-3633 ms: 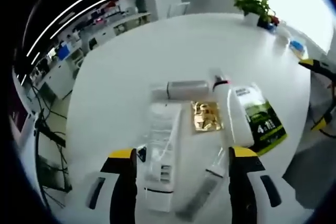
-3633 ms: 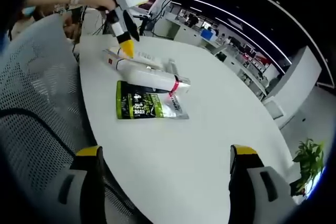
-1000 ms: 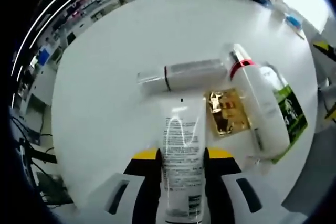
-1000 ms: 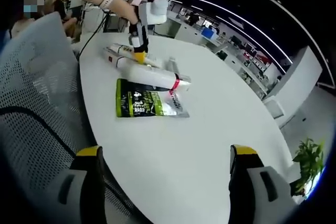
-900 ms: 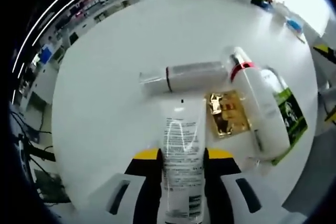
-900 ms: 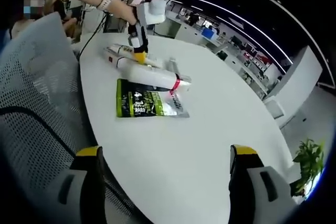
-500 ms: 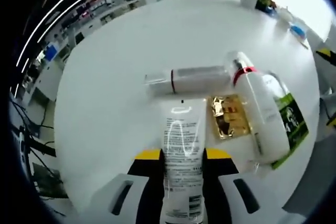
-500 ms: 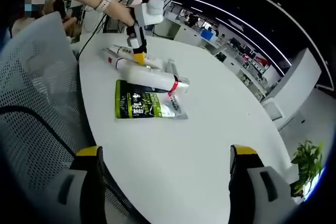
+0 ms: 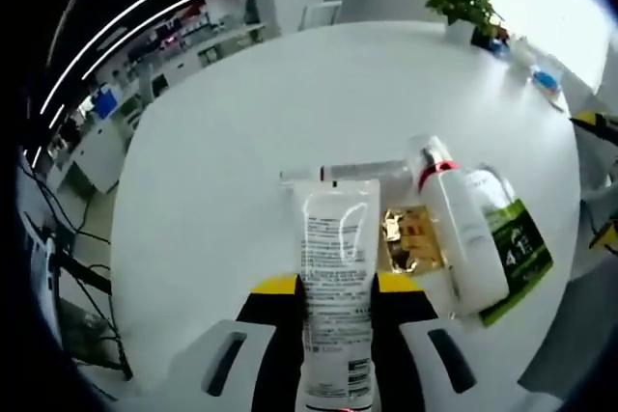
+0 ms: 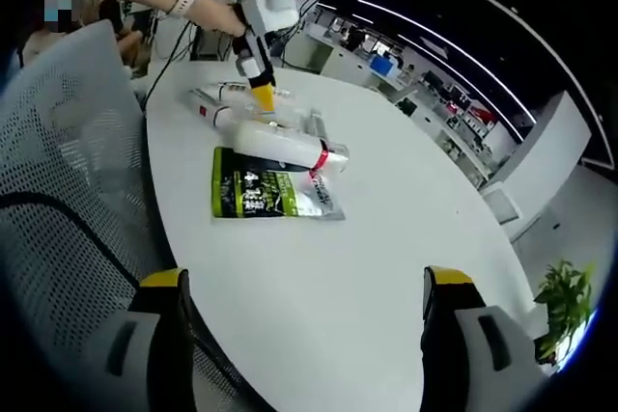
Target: Arrange the skincare products in the storage area until every visible bottle or jar stands upright without overlapping.
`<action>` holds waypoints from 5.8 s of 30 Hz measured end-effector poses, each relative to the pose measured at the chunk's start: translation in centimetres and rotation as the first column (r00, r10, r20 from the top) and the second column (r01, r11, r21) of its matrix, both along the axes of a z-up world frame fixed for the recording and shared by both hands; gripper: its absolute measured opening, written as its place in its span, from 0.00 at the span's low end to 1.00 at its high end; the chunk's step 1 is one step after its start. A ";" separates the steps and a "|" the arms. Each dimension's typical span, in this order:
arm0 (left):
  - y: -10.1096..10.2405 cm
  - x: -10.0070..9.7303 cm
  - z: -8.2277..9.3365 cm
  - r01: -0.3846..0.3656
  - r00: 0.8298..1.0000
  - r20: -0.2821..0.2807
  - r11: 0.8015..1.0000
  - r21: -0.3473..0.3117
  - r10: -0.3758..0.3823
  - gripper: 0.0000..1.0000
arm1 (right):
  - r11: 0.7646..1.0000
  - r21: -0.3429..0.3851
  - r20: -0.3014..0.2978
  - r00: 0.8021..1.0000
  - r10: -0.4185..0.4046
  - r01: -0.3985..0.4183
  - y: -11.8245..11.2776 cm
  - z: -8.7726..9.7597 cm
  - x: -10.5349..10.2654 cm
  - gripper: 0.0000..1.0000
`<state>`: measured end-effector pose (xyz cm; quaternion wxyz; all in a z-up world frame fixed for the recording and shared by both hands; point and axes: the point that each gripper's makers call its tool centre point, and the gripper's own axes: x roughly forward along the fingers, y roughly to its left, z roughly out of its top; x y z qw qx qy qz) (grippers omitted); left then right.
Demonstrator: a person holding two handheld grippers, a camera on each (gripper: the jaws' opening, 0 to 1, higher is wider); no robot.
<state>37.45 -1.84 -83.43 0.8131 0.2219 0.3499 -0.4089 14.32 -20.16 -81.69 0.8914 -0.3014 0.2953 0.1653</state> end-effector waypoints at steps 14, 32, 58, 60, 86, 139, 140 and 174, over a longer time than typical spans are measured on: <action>-3.3 -0.7 6.5 0.006 0.996 0.087 0.985 -0.170 0.009 0.21 | 1.000 -0.010 0.008 1.000 -0.003 0.003 -0.1 0.1 0.0 1.00; -11.1 -3.4 11.4 0.181 0.975 0.180 0.928 -0.327 -0.126 0.22 | 1.000 -0.009 0.008 1.000 -0.023 0.023 -0.5 0.2 0.1 1.00; -19.7 -10.0 12.8 0.265 0.964 0.156 0.800 -0.539 -0.214 0.23 | 0.902 0.354 0.048 0.958 -0.281 0.247 -8.1 5.4 0.8 0.71; -20.2 -10.6 12.9 0.264 0.965 0.146 0.788 -0.557 -0.220 0.23 | 0.904 0.349 0.071 0.955 -0.287 0.245 -8.7 6.1 1.2 0.69; -22.3 -14.3 9.9 0.359 0.933 0.175 0.768 -0.530 -0.315 0.23 | 0.648 0.741 0.072 0.938 -0.339 0.177 -7.6 11.2 6.1 0.28; -23.1 -14.4 6.9 0.394 0.919 0.173 0.795 -0.461 -0.355 0.24 | 0.747 0.657 0.170 0.947 -0.274 0.098 -4.9 10.1 8.9 0.04; -23.2 -14.5 6.8 0.398 0.917 0.177 0.795 -0.459 -0.357 0.24 | 0.749 0.655 0.174 0.946 -0.275 0.097 -4.9 10.1 8.8 0.04; -21.8 -15.8 6.4 0.456 0.890 0.188 0.803 -0.384 -0.416 0.32 | 0.798 0.597 0.196 0.948 -0.250 0.087 -5.1 11.2 7.1 0.23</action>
